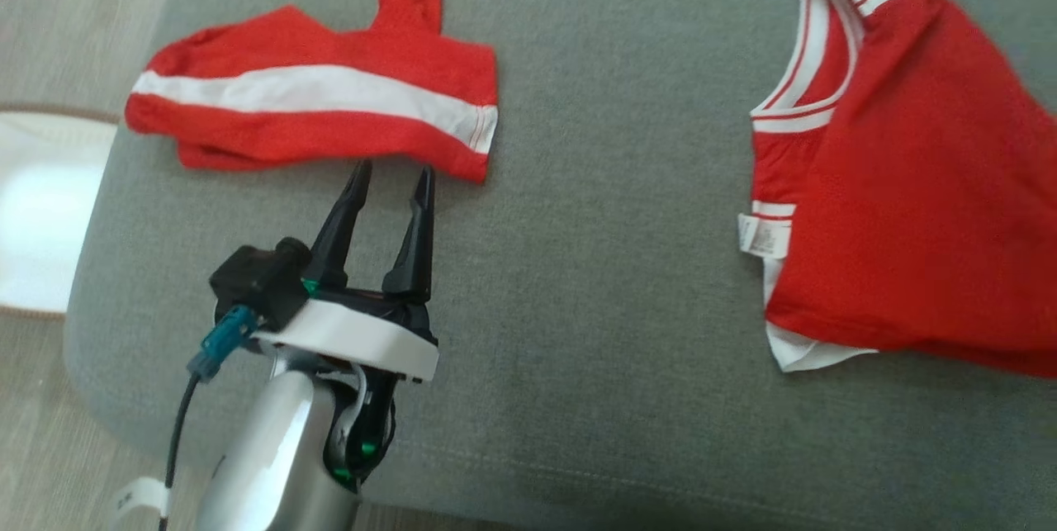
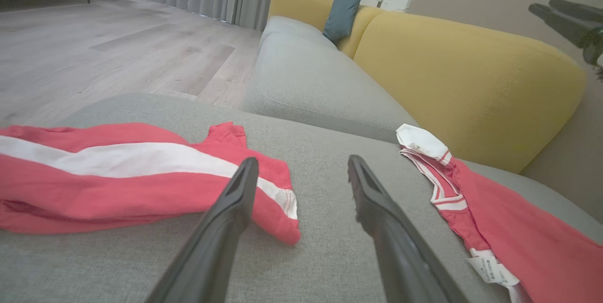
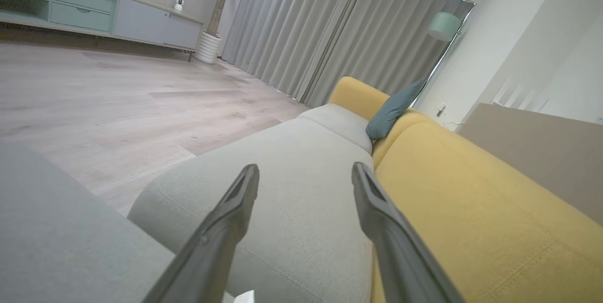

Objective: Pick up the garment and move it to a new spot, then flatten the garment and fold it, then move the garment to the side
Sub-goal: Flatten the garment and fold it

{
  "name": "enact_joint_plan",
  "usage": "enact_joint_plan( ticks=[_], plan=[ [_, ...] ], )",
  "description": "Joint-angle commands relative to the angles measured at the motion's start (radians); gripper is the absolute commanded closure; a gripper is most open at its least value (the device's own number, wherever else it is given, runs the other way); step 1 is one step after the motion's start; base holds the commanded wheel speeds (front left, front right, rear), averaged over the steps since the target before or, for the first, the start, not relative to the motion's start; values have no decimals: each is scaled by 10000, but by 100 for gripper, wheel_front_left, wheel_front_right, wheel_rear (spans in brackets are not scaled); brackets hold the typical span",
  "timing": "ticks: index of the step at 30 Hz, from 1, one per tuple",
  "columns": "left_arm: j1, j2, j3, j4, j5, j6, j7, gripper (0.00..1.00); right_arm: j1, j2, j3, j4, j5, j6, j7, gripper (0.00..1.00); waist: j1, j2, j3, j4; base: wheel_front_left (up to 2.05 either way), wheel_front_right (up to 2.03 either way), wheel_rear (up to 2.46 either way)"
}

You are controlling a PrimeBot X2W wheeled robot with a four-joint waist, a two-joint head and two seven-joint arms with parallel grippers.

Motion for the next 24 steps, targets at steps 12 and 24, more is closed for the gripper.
enact_joint_plan(
  ticks=[12,24],
  plan=[
    [660,62,747,-395,268,210,-122,0,4244,1600,-890,-3122,423,65,-463,0,0,0,-1805,-1005,0,0,0],
    [1439,62,772,-466,293,291,-122,0,9835,3533,-2588,-6285,-882,65,-340,0,0,0,-2561,-1654,0,0,0]
  ],
)
